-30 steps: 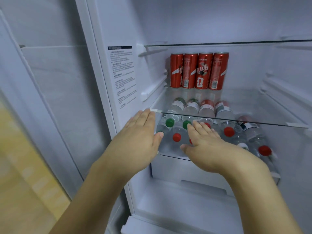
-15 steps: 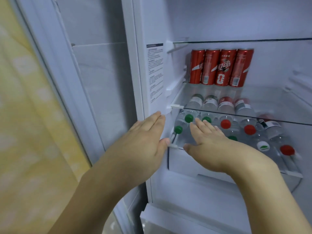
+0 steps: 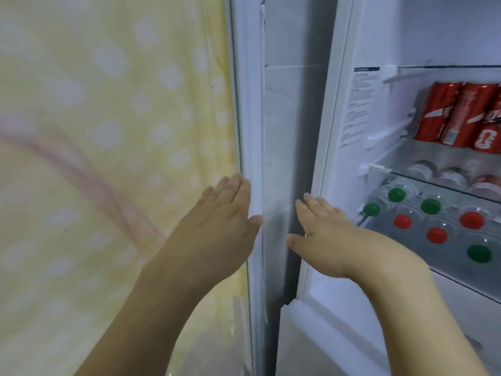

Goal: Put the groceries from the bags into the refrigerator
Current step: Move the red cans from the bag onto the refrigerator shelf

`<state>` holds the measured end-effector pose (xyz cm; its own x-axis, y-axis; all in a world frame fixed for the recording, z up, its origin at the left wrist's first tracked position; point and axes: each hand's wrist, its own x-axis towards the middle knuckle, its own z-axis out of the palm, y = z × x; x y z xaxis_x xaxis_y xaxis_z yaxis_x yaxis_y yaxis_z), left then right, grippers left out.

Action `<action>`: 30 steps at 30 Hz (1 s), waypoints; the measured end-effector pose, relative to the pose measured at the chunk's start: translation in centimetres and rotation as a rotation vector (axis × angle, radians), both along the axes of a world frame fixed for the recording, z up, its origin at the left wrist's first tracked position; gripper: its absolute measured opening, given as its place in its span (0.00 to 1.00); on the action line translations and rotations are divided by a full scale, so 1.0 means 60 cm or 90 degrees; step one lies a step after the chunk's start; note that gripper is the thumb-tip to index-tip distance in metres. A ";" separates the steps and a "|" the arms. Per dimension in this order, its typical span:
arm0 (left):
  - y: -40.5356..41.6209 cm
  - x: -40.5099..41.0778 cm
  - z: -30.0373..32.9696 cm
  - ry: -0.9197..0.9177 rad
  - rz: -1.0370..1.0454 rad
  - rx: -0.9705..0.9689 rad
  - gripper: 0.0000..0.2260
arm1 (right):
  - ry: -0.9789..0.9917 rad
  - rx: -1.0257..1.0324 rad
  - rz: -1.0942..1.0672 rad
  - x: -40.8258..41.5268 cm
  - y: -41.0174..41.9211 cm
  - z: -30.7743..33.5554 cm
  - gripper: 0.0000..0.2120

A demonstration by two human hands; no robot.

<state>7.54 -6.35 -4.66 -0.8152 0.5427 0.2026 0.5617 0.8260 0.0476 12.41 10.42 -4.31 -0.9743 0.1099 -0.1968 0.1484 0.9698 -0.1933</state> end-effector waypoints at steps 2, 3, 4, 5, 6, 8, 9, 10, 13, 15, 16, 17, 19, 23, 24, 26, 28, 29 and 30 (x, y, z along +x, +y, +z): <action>-0.036 0.007 -0.001 -0.004 0.049 0.003 0.30 | 0.001 -0.010 0.039 -0.008 -0.031 0.002 0.31; -0.054 0.010 -0.001 -0.006 0.075 0.007 0.30 | 0.001 -0.013 0.058 -0.013 -0.047 0.003 0.31; -0.072 0.015 -0.001 -0.005 0.099 0.010 0.30 | 0.003 -0.012 0.078 -0.017 -0.063 0.003 0.32; -0.091 0.020 -0.001 -0.001 0.121 0.012 0.30 | 0.007 -0.010 0.097 -0.022 -0.080 0.002 0.32; -0.109 0.027 -0.003 0.001 0.140 0.012 0.30 | 0.010 -0.008 0.115 -0.026 -0.097 0.001 0.32; -0.144 0.042 -0.004 0.000 0.176 0.009 0.30 | 0.011 -0.010 0.148 -0.032 -0.132 0.001 0.32; -0.159 0.050 -0.003 -0.005 0.191 0.004 0.30 | 0.009 -0.012 0.165 -0.033 -0.150 0.001 0.32; -0.175 0.058 -0.002 -0.010 0.205 -0.001 0.30 | 0.008 -0.013 0.181 -0.033 -0.166 0.001 0.32; -0.221 0.076 0.004 -0.025 0.247 -0.007 0.30 | 0.004 -0.012 0.222 -0.031 -0.210 0.002 0.32; -0.251 0.083 0.010 -0.033 0.268 -0.010 0.30 | 0.001 -0.016 0.237 -0.030 -0.236 0.008 0.31; -0.264 0.085 0.013 -0.036 0.275 -0.012 0.29 | 0.002 -0.013 0.244 -0.030 -0.250 0.011 0.31; -0.276 0.089 0.013 -0.040 0.281 -0.012 0.29 | 0.003 -0.010 0.253 -0.029 -0.263 0.013 0.31; -0.296 0.098 0.013 -0.042 0.293 -0.009 0.29 | 0.010 -0.009 0.274 -0.025 -0.289 0.015 0.31; -0.326 0.117 0.007 -0.051 0.328 -0.006 0.29 | 0.006 0.000 0.319 -0.017 -0.327 0.014 0.31; -0.333 0.122 0.006 -0.056 0.338 -0.006 0.29 | 0.004 0.002 0.329 -0.015 -0.334 0.014 0.31; -0.346 0.134 0.008 -0.064 0.365 -0.005 0.29 | 0.006 0.001 0.354 -0.013 -0.347 0.015 0.31; -0.358 0.148 0.014 -0.063 0.398 -0.006 0.29 | 0.014 -0.004 0.389 -0.012 -0.361 0.018 0.31; -0.363 0.155 0.017 -0.062 0.417 -0.007 0.29 | 0.019 -0.005 0.407 -0.012 -0.369 0.019 0.31; -0.368 0.162 0.020 -0.060 0.437 -0.006 0.29 | 0.022 -0.006 0.425 -0.012 -0.379 0.019 0.31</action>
<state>17.25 -28.45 -3.49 -0.9886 -0.1016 0.1115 -0.0952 0.9936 0.0614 11.69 -12.31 -3.16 -0.8380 -0.5211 -0.1618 -0.4902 0.8492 -0.1963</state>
